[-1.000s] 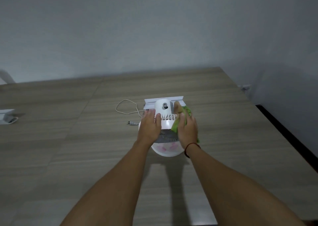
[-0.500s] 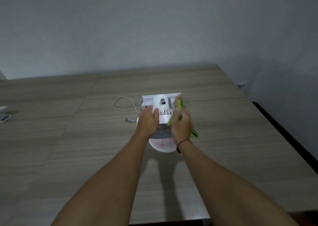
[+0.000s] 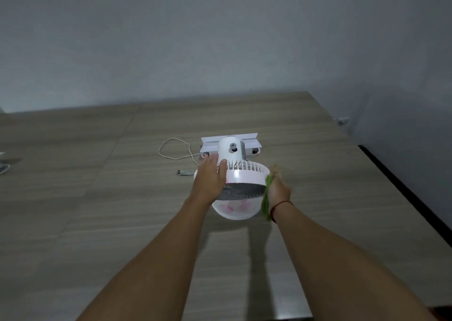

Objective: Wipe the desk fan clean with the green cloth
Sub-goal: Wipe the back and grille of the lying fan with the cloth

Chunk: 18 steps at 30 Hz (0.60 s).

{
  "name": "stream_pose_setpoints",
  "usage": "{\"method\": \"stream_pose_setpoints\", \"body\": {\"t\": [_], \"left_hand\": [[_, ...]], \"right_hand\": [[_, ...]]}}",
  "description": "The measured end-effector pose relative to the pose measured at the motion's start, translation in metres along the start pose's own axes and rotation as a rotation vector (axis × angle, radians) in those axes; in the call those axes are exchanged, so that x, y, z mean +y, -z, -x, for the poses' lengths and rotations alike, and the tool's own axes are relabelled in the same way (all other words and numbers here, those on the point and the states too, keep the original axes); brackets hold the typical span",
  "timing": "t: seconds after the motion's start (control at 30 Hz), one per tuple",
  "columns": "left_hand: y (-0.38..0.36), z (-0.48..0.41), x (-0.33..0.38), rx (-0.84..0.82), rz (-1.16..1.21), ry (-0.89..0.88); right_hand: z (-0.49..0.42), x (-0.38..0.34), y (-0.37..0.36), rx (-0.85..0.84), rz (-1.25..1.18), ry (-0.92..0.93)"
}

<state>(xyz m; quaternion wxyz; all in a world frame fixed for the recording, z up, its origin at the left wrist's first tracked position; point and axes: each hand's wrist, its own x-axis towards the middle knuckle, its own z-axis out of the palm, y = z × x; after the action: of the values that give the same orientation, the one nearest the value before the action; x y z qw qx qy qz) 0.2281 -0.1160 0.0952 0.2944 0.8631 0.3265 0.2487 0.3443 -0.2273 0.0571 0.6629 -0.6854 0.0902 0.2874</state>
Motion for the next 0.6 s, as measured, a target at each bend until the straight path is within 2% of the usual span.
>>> {"method": "stream_pose_setpoints", "body": {"t": [0.07, 0.17, 0.27, 0.33, 0.4, 0.47, 0.6], "left_hand": [[0.001, 0.001, -0.001, -0.004, -0.01, 0.0], [0.007, -0.003, 0.0, -0.033, -0.02, 0.03], [0.013, -0.006, 0.007, -0.06, -0.024, 0.057], [0.014, -0.007, 0.015, -0.073, -0.005, 0.089], [0.015, -0.008, 0.022, -0.082, 0.0, 0.122], [0.019, -0.008, 0.026, -0.049, 0.018, 0.153], [0.019, -0.002, 0.037, 0.045, 0.007, 0.114]], "right_hand": [[-0.006, 0.01, 0.004, -0.052, -0.064, -0.108], [0.0, 0.005, -0.001, -0.025, -0.007, 0.001], [0.015, -0.017, -0.008, 0.003, 0.285, 0.409], [0.026, -0.029, -0.012, -0.051, 0.454, 0.673], [0.038, -0.039, -0.018, -0.129, 0.564, 0.851], [0.048, -0.048, -0.02, -0.196, 0.609, 0.876], [0.045, -0.057, -0.009, -0.31, 0.518, 0.73]]}}
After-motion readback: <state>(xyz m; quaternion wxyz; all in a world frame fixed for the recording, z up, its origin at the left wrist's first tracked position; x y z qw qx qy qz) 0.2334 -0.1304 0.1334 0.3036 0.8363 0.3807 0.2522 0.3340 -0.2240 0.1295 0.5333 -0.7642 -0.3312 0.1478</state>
